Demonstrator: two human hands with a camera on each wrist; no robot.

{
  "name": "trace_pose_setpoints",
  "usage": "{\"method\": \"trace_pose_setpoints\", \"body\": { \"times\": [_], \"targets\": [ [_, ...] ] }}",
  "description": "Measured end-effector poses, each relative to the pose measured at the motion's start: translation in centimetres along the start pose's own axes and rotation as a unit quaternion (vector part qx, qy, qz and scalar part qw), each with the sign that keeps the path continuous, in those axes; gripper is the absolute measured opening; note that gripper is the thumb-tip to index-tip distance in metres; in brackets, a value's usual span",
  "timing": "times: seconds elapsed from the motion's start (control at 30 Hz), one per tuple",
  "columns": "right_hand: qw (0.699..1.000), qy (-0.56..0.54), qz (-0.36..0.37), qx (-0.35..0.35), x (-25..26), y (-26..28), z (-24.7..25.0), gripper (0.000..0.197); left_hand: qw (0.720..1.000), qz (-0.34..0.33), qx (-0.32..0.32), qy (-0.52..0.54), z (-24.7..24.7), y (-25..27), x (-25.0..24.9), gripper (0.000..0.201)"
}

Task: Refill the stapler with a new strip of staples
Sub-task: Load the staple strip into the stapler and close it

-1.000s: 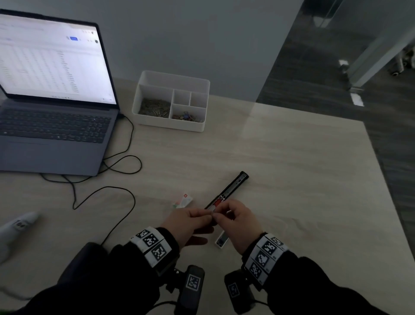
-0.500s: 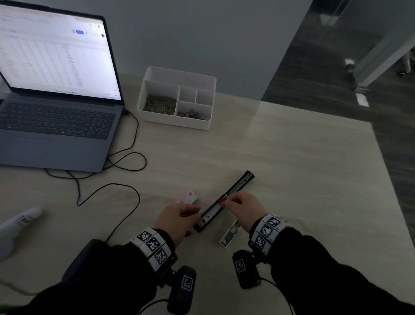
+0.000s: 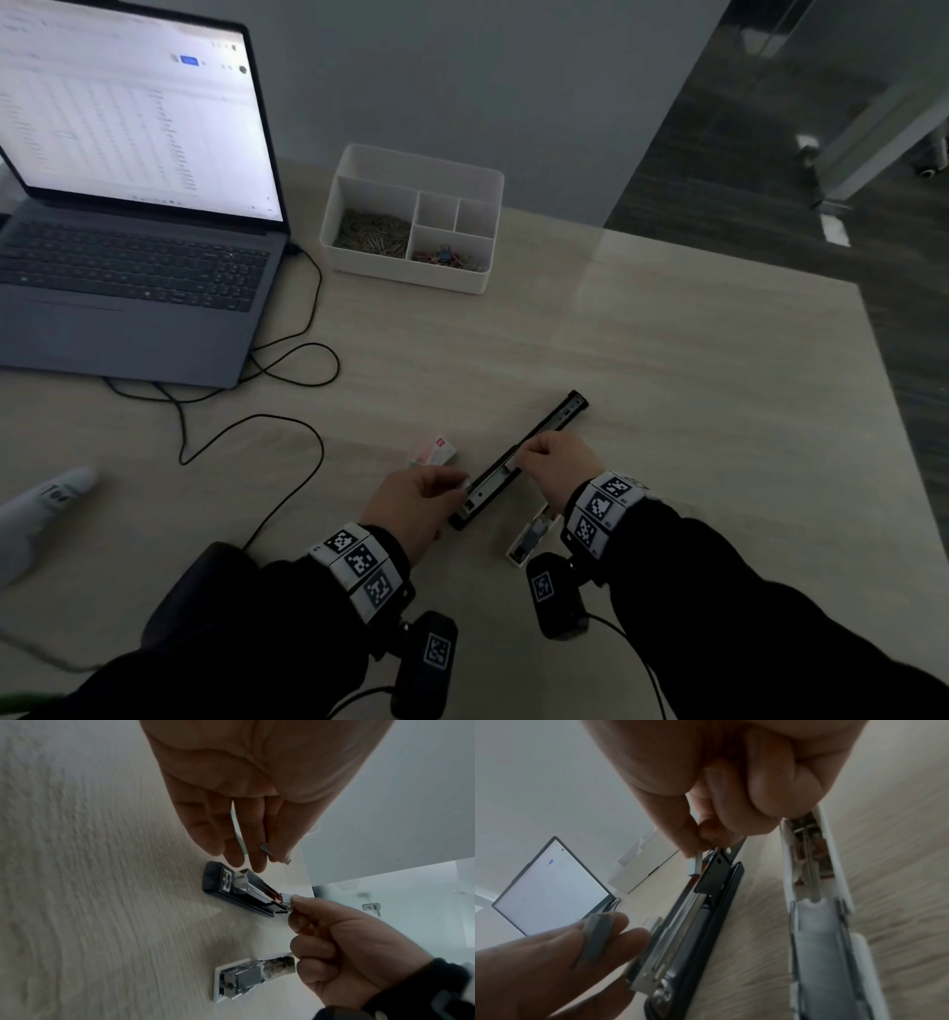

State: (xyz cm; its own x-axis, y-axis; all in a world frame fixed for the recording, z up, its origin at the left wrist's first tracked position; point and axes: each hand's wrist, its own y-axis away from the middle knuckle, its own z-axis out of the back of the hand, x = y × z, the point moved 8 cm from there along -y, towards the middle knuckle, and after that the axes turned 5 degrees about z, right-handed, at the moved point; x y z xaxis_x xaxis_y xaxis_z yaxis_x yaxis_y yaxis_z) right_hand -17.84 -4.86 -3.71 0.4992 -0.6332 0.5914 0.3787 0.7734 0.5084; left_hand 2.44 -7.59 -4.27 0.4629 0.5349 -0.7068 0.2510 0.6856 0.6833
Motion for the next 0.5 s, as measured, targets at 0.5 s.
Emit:
{"method": "trace_pose_setpoints", "body": {
  "times": [0.5],
  "targets": [
    [0.999, 0.036, 0.024, 0.025, 0.4, 0.2, -1.0, 0.015, 1.000, -0.018, -0.003, 0.015, -0.4, 0.2, -0.4, 0.018]
  ]
}}
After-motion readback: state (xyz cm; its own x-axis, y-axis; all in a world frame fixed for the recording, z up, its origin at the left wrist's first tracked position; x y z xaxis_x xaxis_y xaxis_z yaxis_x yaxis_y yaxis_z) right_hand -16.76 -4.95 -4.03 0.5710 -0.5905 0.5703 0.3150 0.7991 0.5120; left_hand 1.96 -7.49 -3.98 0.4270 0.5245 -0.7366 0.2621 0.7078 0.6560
